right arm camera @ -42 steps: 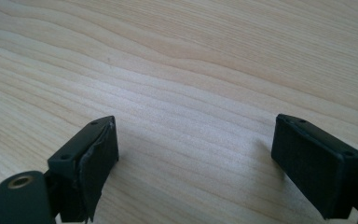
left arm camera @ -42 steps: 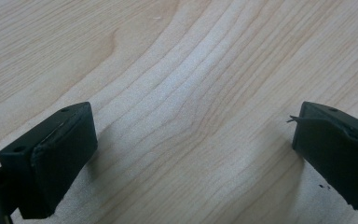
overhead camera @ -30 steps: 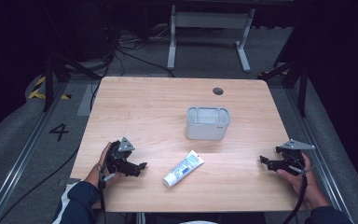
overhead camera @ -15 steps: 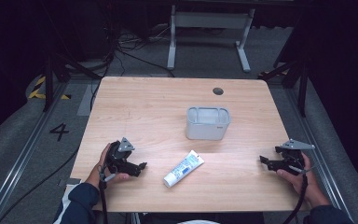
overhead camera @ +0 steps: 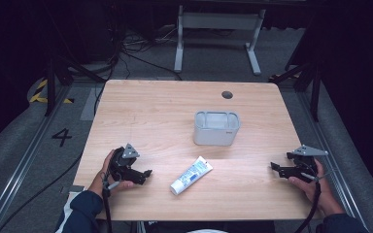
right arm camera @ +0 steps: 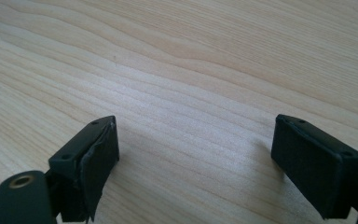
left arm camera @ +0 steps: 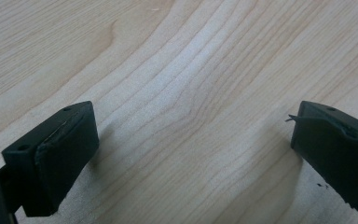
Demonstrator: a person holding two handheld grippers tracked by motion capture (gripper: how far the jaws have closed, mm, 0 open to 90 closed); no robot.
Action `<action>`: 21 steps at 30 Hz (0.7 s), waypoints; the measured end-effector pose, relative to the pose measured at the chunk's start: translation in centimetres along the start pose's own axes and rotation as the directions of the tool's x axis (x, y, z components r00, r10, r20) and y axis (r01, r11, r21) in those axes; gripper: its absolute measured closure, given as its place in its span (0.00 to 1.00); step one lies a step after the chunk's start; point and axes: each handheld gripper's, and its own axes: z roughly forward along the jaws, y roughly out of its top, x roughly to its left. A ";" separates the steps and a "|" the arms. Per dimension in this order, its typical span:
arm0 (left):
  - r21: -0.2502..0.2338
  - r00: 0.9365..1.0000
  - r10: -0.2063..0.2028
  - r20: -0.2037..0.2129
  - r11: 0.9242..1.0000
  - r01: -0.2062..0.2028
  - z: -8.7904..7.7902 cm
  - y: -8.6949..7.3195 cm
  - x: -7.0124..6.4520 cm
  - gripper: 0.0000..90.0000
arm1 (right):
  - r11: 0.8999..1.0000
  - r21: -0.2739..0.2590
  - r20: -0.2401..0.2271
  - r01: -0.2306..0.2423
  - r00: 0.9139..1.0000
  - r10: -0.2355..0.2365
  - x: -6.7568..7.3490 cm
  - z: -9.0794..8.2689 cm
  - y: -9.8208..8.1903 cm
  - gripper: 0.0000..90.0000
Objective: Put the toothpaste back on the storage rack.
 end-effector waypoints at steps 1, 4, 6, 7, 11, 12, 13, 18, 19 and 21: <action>0.001 1.000 0.004 0.002 1.000 -0.004 0.0 0.0 0.0 0.02 | 1.000 0.000 -0.001 -0.001 1.000 0.001 0.0 0.0 0.0 0.17; 0.009 1.000 0.000 0.002 1.000 0.000 0.0 0.1 0.0 0.02 | 1.000 0.000 -0.003 0.001 1.000 -0.001 0.0 0.0 0.0 0.17; 0.020 1.000 -0.004 0.001 1.000 0.004 -0.1 0.2 -0.1 0.03 | 1.000 0.001 -0.004 0.001 1.000 -0.001 0.0 0.0 0.0 0.17; 0.020 1.000 -0.004 0.001 1.000 0.004 -0.1 0.2 -0.1 0.04 | 1.000 0.001 -0.004 0.001 1.000 -0.001 0.0 0.0 0.0 0.17; 0.041 1.000 -0.009 0.004 0.999 0.008 -0.2 0.5 -0.2 0.06 | 1.000 -0.002 -0.006 -0.002 1.000 0.002 0.0 0.0 0.0 0.17; 0.055 1.000 0.002 0.000 0.998 -0.003 -0.3 0.7 -0.2 0.08 | 1.000 -0.002 -0.006 -0.002 1.000 0.002 0.0 0.0 0.0 0.17; 0.067 1.000 0.007 -0.002 0.998 -0.007 -0.4 0.8 -0.2 0.10 | 1.000 -0.002 -0.006 -0.002 1.000 0.002 0.0 0.0 0.0 0.17; 0.076 1.000 0.015 0.004 0.997 -0.016 -0.5 1.2 -0.5 0.18 | 1.000 -0.001 -0.006 -0.002 1.000 0.002 0.0 0.0 0.0 0.17; 0.077 1.000 0.024 0.012 0.997 -0.025 -0.5 1.2 -0.5 0.18 | 1.000 -0.002 -0.006 -0.002 1.000 0.002 0.0 0.0 0.0 0.17; 0.084 1.000 0.013 0.024 0.996 -0.015 -0.5 1.3 -0.6 0.19 | 1.000 -0.002 -0.007 -0.001 1.000 0.001 0.0 0.0 0.0 0.17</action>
